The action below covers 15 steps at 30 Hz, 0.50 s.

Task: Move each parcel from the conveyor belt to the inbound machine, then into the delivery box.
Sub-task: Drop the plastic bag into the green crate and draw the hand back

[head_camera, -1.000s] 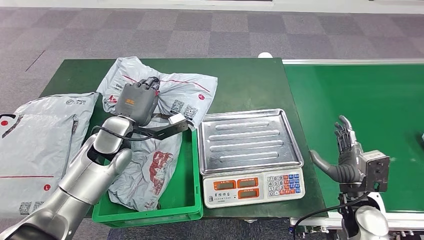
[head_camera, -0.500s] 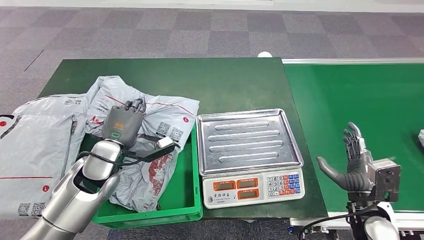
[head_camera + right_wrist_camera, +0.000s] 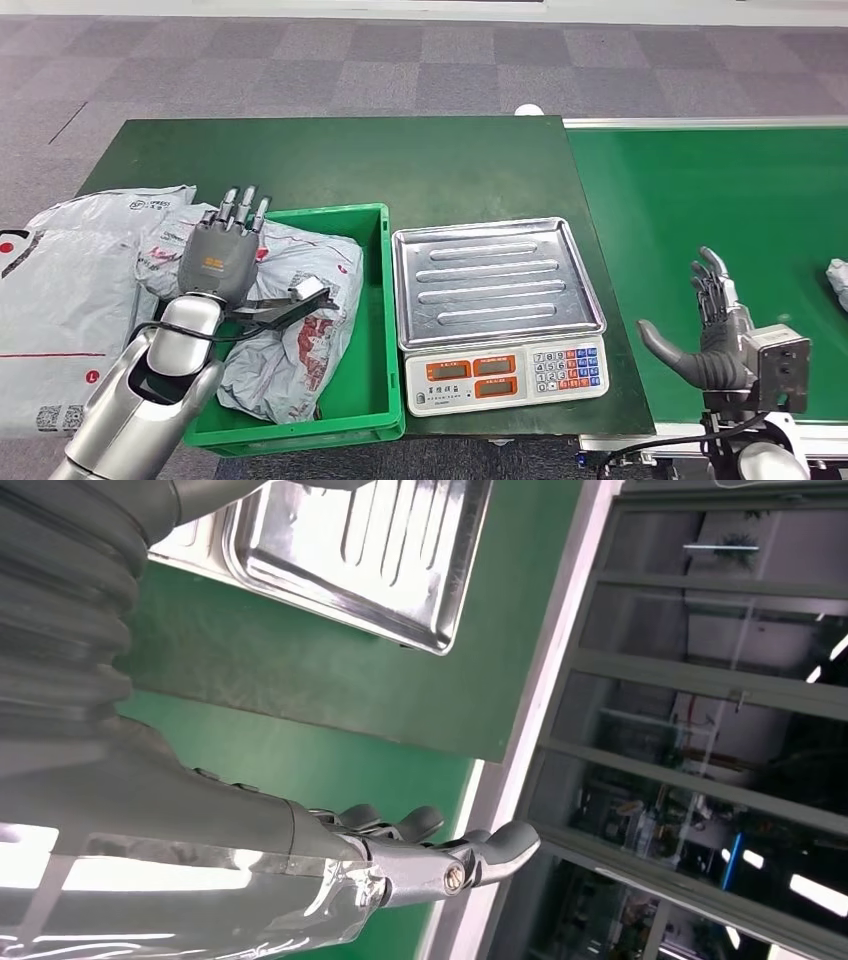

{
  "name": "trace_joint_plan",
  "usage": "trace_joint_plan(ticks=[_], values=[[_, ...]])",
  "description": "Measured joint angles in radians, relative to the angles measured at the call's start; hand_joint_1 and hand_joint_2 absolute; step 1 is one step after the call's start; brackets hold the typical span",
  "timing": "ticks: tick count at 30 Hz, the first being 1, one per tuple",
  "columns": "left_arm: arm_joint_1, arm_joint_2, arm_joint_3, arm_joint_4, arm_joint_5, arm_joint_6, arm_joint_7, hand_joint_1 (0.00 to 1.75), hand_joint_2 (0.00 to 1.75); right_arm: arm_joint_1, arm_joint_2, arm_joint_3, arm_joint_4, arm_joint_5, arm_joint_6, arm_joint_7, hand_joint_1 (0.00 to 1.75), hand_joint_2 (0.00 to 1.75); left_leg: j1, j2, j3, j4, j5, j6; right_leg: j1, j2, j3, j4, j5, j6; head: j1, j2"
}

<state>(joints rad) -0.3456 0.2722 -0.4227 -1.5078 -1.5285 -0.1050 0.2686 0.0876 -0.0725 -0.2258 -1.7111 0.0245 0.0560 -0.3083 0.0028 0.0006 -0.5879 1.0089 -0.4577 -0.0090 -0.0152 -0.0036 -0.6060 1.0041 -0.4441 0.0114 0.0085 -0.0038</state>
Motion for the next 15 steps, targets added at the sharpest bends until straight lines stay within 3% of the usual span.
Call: trace_joint_plan(ticks=[7, 15], values=[[0.01, -0.028, 0.016, 0.006, 0.058, 0.009, -0.043, 0.0, 1.75, -0.004, 0.001, 0.0, 0.001, 0.011, 0.006, -0.003, 0.0, 1.75, 0.0, 0.0, 0.0, 0.0, 0.0, 0.0, 0.0, 0.0, 0.0, 0.0, 0.0, 0.0, 0.0, 0.0], [-0.023, -0.07, 0.056, 0.033, 0.639, -0.042, -0.272, 0.0, 1.75, -0.047, 0.0, 0.001, 0.018, 0.005, 0.027, 0.016, 0.0, 1.75, 0.0, 0.0, 0.0, 0.0, 0.0, 0.0, 0.0, 0.0, 0.0, 0.0, 0.0, 0.0, 0.0, 0.0]])
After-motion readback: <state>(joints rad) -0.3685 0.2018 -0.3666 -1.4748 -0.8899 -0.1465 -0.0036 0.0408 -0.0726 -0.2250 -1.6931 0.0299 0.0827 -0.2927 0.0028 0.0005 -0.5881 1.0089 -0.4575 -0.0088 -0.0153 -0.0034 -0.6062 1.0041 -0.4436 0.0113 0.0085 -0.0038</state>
